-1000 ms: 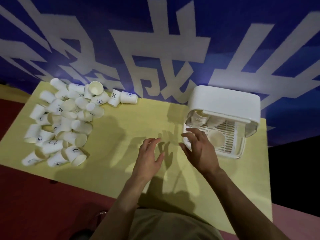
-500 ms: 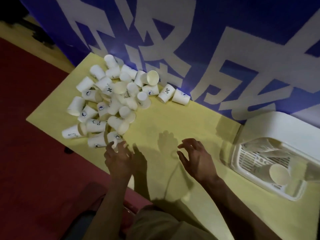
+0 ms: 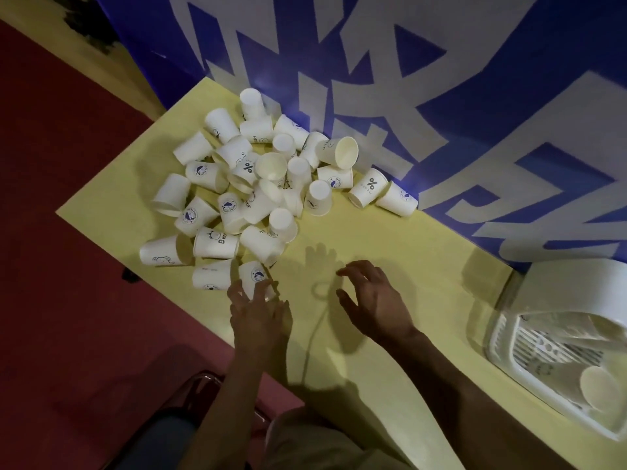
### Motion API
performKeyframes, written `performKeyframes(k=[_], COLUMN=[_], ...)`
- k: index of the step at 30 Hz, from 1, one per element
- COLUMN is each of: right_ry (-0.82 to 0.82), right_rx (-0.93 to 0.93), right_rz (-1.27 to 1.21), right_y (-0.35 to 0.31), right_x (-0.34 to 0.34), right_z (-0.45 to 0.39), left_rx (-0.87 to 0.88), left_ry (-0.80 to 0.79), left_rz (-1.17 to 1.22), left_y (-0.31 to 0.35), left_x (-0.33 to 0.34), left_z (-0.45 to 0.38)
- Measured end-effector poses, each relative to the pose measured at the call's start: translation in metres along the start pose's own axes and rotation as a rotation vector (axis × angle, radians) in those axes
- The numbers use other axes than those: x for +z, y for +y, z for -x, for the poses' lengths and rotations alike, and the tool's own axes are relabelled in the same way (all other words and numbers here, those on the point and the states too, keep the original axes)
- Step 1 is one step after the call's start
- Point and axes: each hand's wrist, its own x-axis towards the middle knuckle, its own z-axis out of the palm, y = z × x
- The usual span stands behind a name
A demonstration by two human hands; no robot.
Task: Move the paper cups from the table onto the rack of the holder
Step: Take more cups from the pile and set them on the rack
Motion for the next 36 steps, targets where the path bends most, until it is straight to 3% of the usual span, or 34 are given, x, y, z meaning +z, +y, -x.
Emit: performKeyframes(k=[11, 23, 36], right_ry=[-0.036, -0.057, -0.046], right_rx=[-0.215, -0.05, 0.014], right_rz=[0.01, 0.119, -0.124], right_y=[-0.065, -0.067, -0.02], right_x=[0.054, 0.09, 0.076], right_z=[-0.099, -0.11, -0.077], left_rx=[0.076, 0.134, 0.16], left_ry=[-0.038, -0.025, -0.117], left_rz=[0.144, 0.19, 0.172], left_y=[-0.005, -0.013, 0.005], left_x=[-0.022, -0.037, -0.035], left_z=[0.02, 0.032, 0.045])
